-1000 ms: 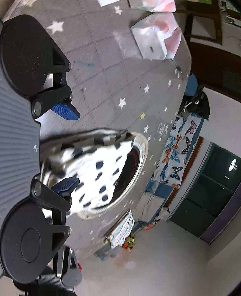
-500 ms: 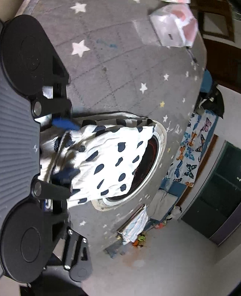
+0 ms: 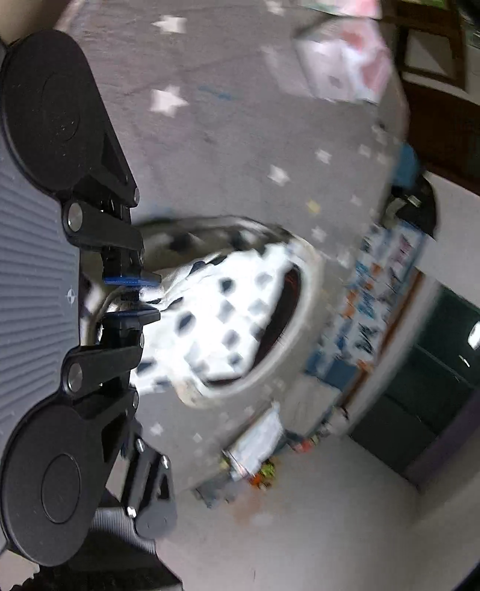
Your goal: Fold clothes
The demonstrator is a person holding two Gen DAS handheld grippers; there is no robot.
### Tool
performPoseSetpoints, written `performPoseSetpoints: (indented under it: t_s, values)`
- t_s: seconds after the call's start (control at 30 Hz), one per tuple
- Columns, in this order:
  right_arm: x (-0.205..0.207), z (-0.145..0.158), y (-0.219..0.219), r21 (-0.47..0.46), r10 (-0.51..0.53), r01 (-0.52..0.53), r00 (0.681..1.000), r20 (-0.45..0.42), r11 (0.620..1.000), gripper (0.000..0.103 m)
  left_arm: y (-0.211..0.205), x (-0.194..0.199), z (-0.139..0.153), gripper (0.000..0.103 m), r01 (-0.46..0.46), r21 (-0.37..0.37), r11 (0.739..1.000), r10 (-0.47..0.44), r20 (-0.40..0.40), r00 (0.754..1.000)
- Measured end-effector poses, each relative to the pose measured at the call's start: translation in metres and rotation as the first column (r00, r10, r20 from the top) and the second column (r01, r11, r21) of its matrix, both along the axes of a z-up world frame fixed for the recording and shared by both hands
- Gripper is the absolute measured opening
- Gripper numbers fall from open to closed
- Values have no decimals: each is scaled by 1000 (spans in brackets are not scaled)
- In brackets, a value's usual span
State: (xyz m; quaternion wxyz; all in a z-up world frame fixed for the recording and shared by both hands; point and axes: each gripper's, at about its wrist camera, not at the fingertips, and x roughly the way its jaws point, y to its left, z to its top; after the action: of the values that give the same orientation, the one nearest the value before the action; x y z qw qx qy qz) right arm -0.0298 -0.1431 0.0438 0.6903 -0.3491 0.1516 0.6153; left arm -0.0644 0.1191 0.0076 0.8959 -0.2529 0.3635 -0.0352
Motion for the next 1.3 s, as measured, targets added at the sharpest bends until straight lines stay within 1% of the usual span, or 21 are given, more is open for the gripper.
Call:
performPoseSetpoints:
  t_s: [0.03, 0.1, 0.13, 0.2, 0.3, 0.37, 0.4, 0.47, 0.57, 0.63, 0.67, 0.7, 0.8, 0.83, 0.97, 1.2, 1.3]
  values:
    - [0, -3, 2, -7, 5, -5, 1000, -4, 1000, 27, 2, 0, -5, 15, -5, -10, 1000, 5, -16, 1000]
    - [-2, -6, 3, -18, 12, -12, 1000, -9, 1000, 28, 6, -2, -7, 16, -5, -33, 999, 4, -19, 1000]
    - [-3, -5, 3, -16, 15, -15, 1000, -13, 1000, 30, 7, -3, -4, 19, 2, -31, 1000, -3, -13, 1000]
    - [-1, 2, -1, -5, 10, -10, 999, -39, 1000, 30, 8, -5, 2, 24, 16, -2, 1000, -16, -5, 1000]
    - [6, 15, -10, 19, -12, 14, 995, -103, 1000, 31, 7, -1, 11, 24, 38, 25, 999, -39, 29, 999]
    - [9, 23, -18, 40, -29, 36, 989, -148, 999, 37, 5, 2, 17, 31, 53, 40, 998, -55, 55, 997]
    - [11, 27, -21, 52, -33, 43, 984, -173, 998, 43, 4, 3, 20, 35, 61, 48, 997, -64, 68, 996]
    - [16, 34, -25, 71, -43, 59, 977, -211, 996, 43, 2, 6, 26, 35, 75, 64, 995, -81, 94, 992]
    - [26, 39, -24, 97, -95, 123, 962, -255, 988, 43, -1, 11, 35, 33, 96, 88, 991, -107, 132, 985]
    - [33, 39, -22, 107, -128, 161, 956, -263, 981, 43, -3, 16, 38, 32, 107, 102, 989, -122, 155, 980]
    - [37, 39, -21, 113, -149, 184, 952, -268, 976, 43, -4, 23, 36, 30, 111, 102, 989, -126, 160, 979]
    - [42, 39, -18, 116, -171, 209, 946, -274, 971, 43, -5, 28, 32, 27, 118, 98, 988, -132, 160, 978]
    - [52, 36, -13, 123, -212, 255, 934, -286, 959, 43, -5, 38, 17, 25, 136, 74, 988, -146, 140, 979]
    - [58, 34, -9, 122, -232, 277, 929, -289, 953, 43, -6, 41, 13, 22, 142, 66, 988, -150, 134, 980]
    - [72, 22, 3, 122, -268, 320, 909, -320, 939, 43, -3, 41, -3, 22, 140, 42, 989, -144, 101, 984]
    - [94, -8, 22, 92, -313, 372, 871, -378, 924, 43, 1, 33, -14, 22, 128, 33, 991, -131, 86, 988]
    - [105, -22, 19, 59, -368, 417, 853, -371, 907, 43, 0, 33, -15, 22, 133, 40, 990, -136, 84, 987]
